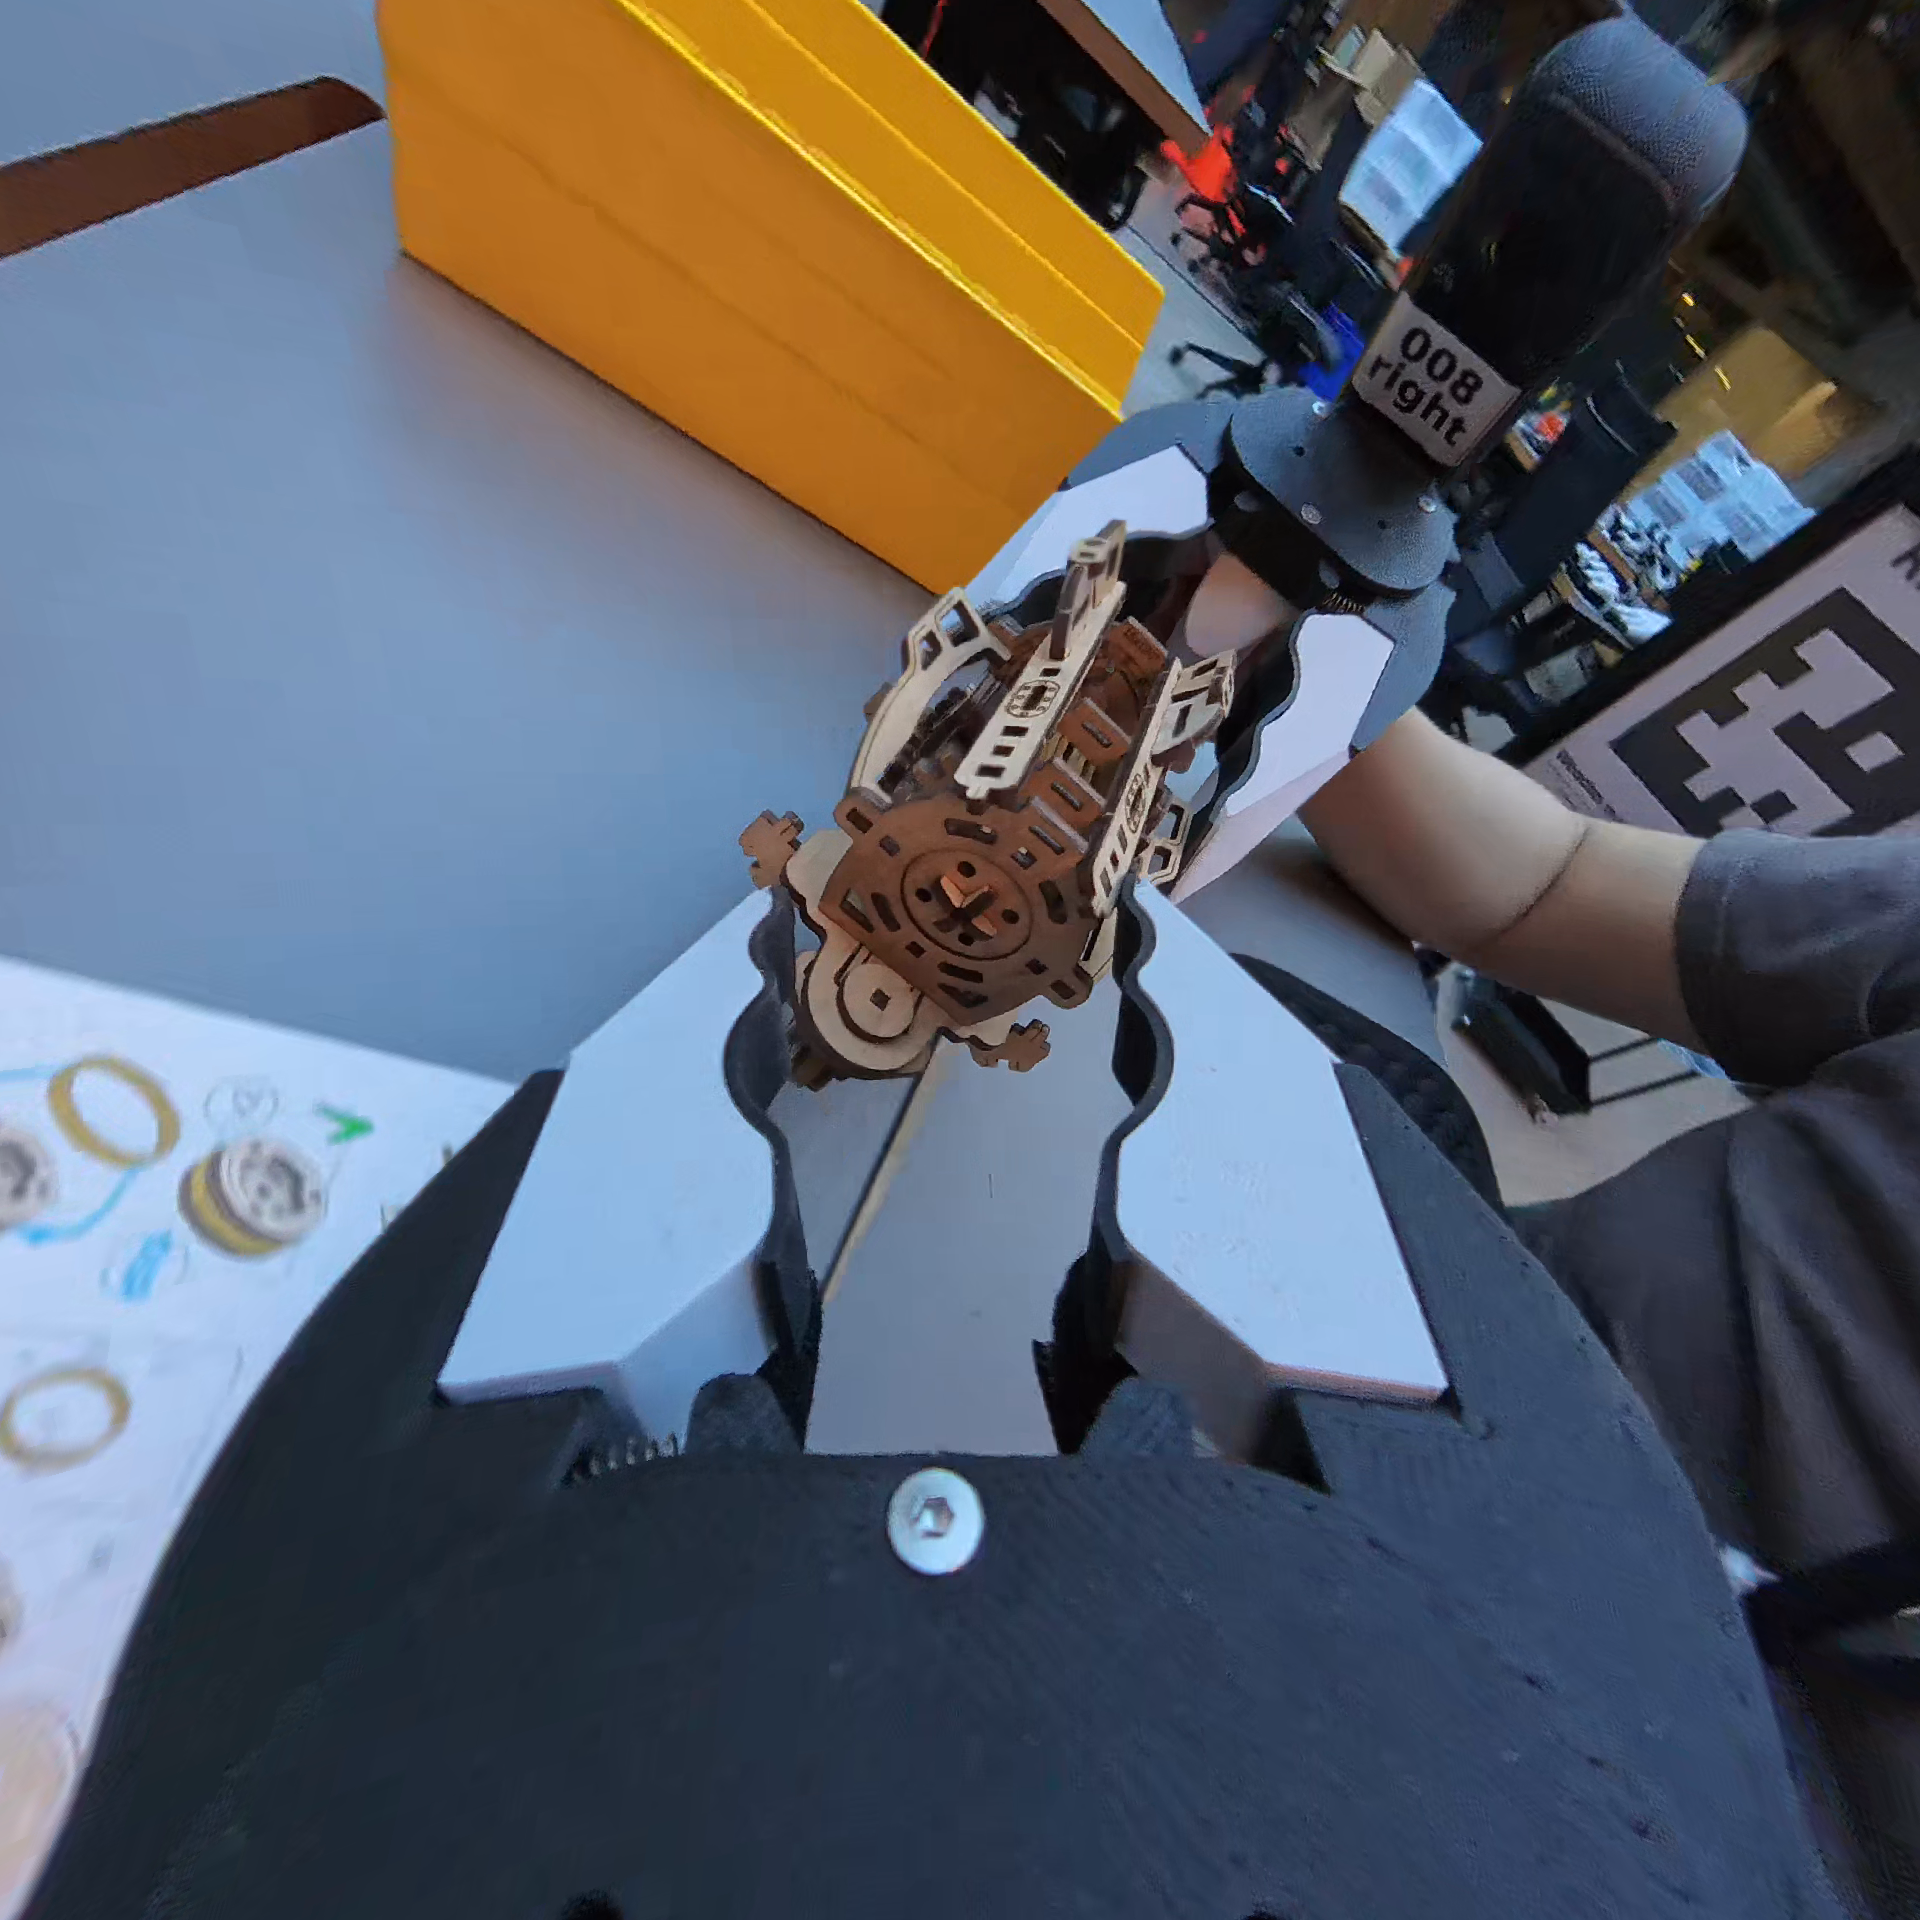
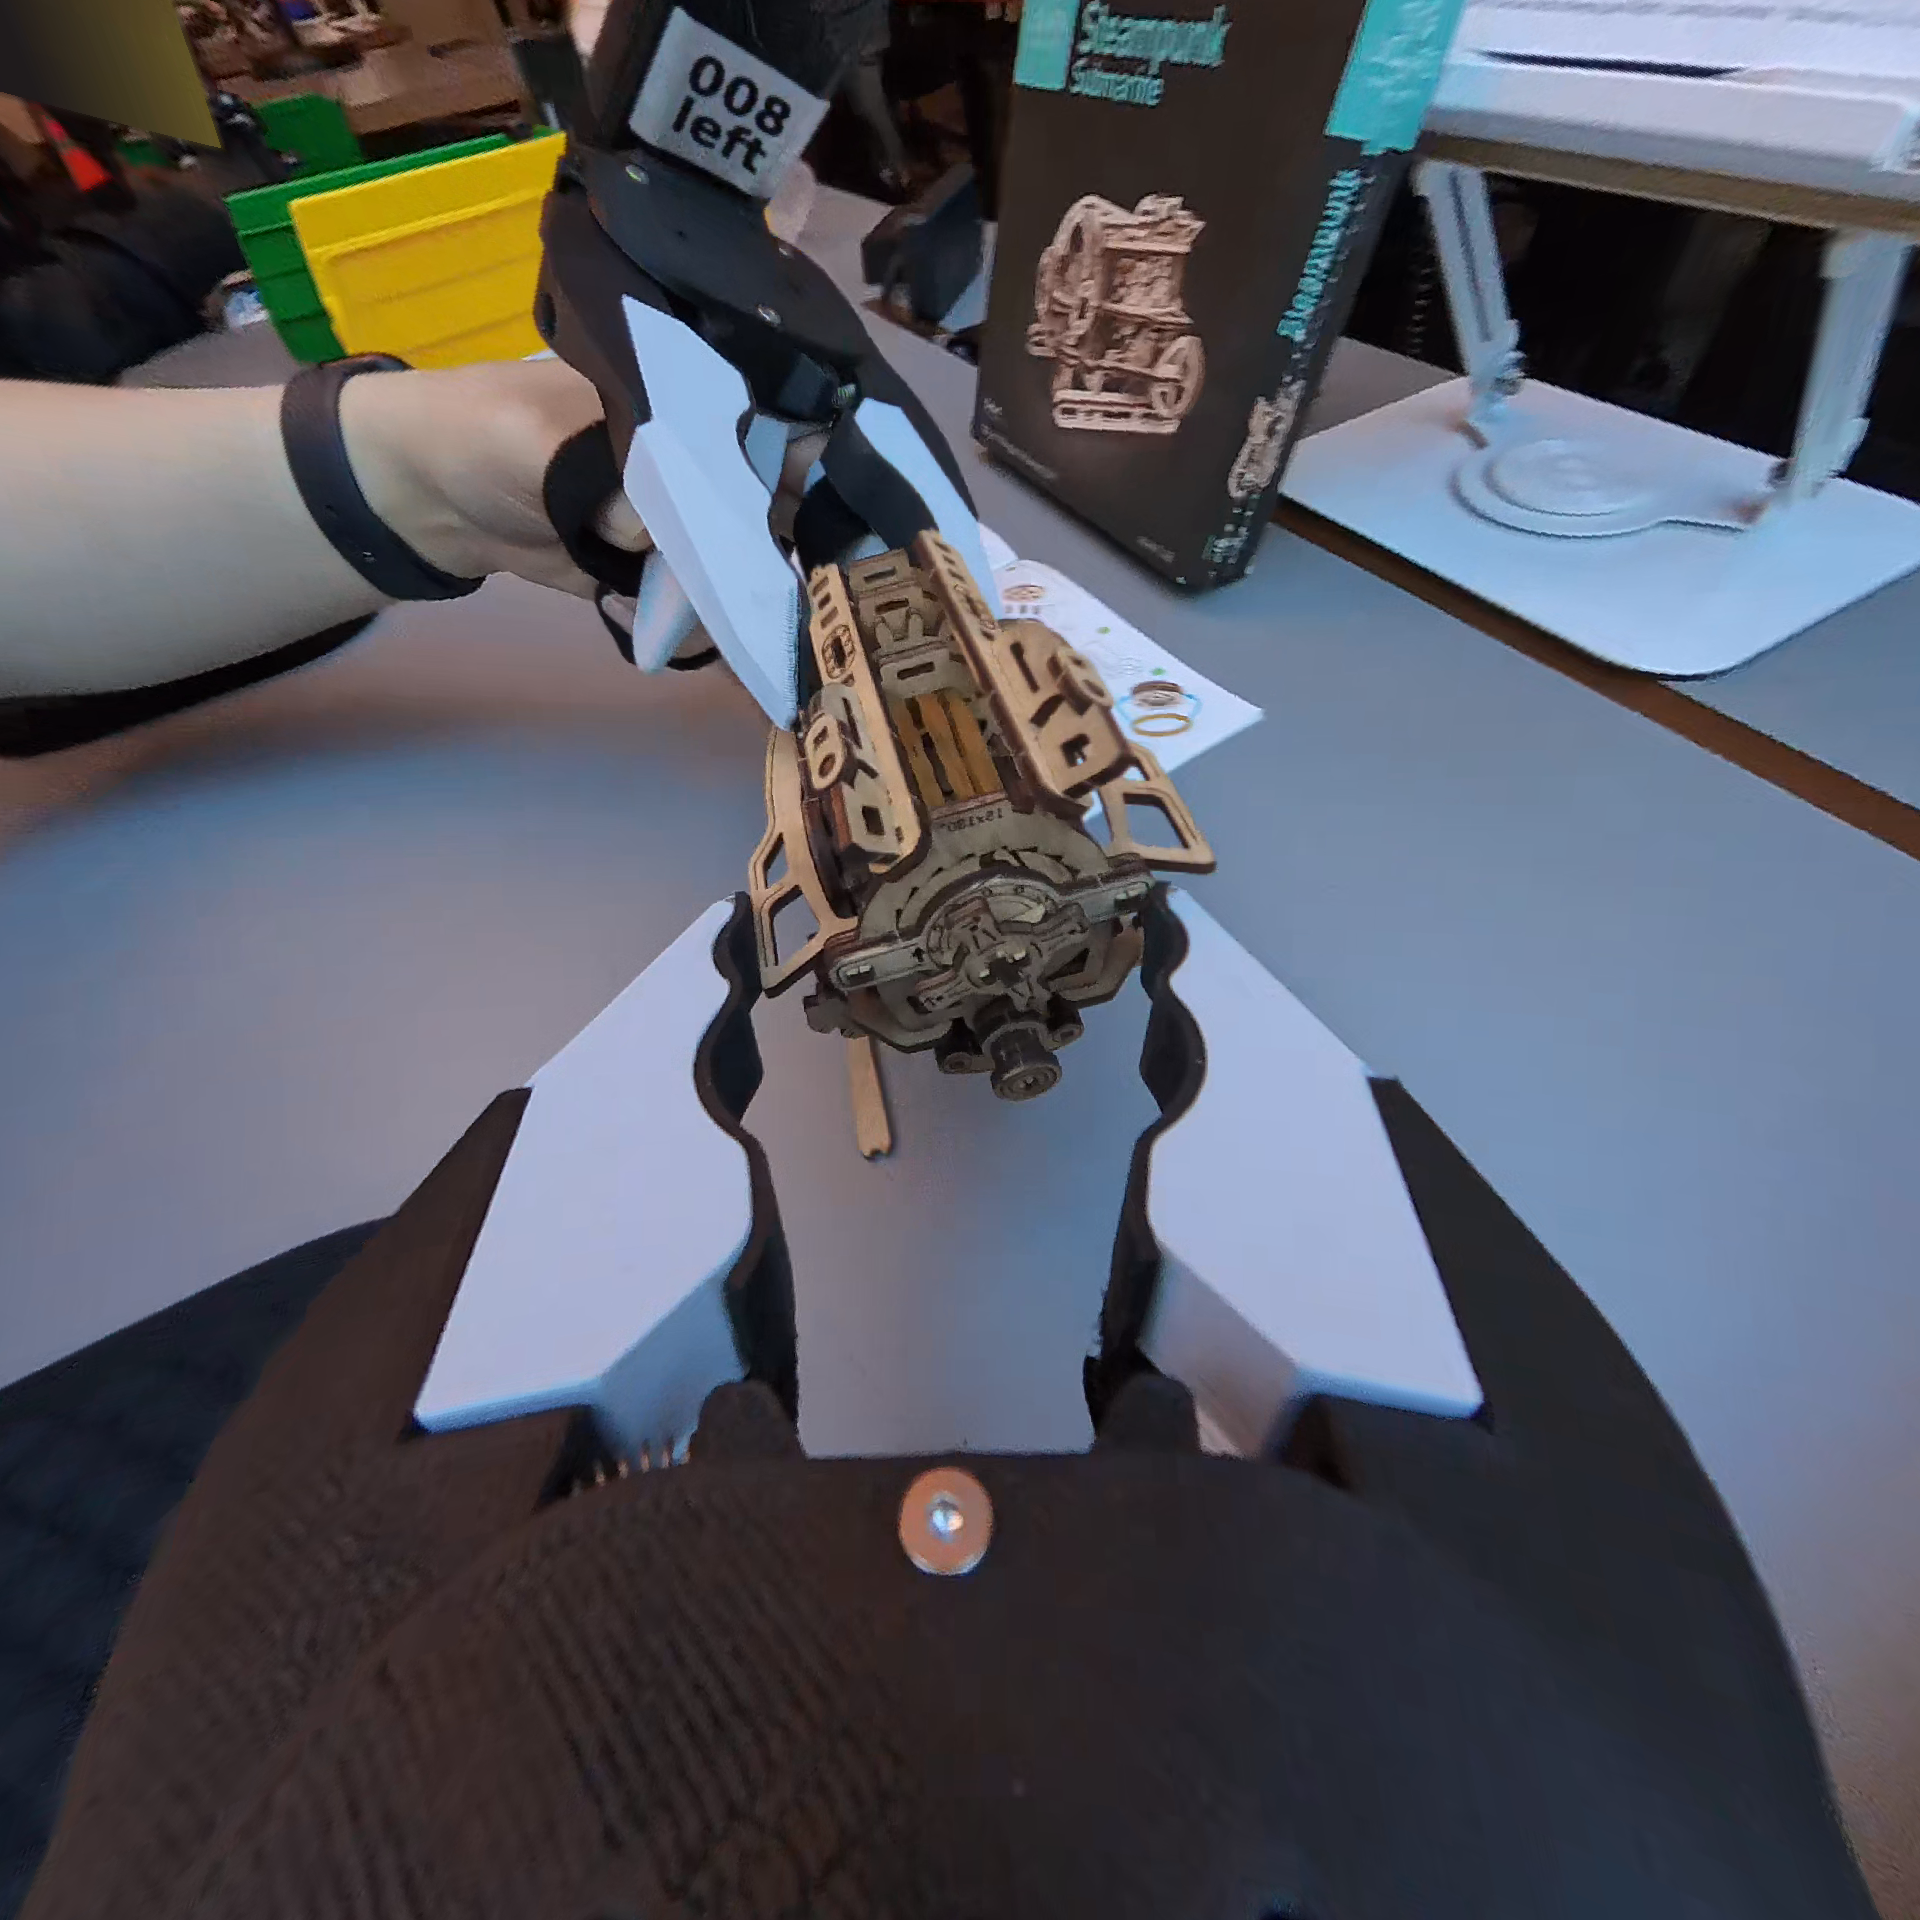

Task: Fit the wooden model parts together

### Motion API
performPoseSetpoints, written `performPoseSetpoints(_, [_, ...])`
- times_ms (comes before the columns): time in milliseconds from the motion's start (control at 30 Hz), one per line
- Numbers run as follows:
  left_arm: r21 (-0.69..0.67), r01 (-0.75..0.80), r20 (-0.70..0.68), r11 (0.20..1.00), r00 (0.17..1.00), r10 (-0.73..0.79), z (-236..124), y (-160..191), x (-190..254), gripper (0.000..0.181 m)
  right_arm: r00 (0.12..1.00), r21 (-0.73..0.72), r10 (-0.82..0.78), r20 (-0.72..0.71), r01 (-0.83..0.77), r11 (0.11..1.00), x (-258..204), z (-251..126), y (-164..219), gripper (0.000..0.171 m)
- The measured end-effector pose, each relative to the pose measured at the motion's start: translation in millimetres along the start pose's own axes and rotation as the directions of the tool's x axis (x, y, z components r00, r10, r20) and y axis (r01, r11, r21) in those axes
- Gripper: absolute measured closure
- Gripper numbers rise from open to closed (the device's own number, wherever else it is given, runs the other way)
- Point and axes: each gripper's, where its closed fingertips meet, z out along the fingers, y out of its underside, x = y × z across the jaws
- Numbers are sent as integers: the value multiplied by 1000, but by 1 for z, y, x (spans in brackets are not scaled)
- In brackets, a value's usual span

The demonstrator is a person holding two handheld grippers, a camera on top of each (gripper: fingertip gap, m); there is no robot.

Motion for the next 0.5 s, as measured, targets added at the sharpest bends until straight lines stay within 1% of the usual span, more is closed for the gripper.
performPoseSetpoints(133, [-79,-57,-116,995,992,47,38,-12,-13,121,992,31,32,-122,-28,999,28,-21,10,98])
performPoseSetpoints(233, [-120,-83,-146,989,987,65,59,-15,-24,120,982,15,51,-181,-49,999,46,-29,24,98])
performPoseSetpoints(333, [-136,-111,-152,985,984,90,70,-15,-33,120,972,-16,56,-230,-61,998,57,-30,34,97])
performPoseSetpoints(500, [-144,-144,-134,979,983,125,74,-10,-43,120,960,-67,55,-274,-76,995,63,-22,46,96])
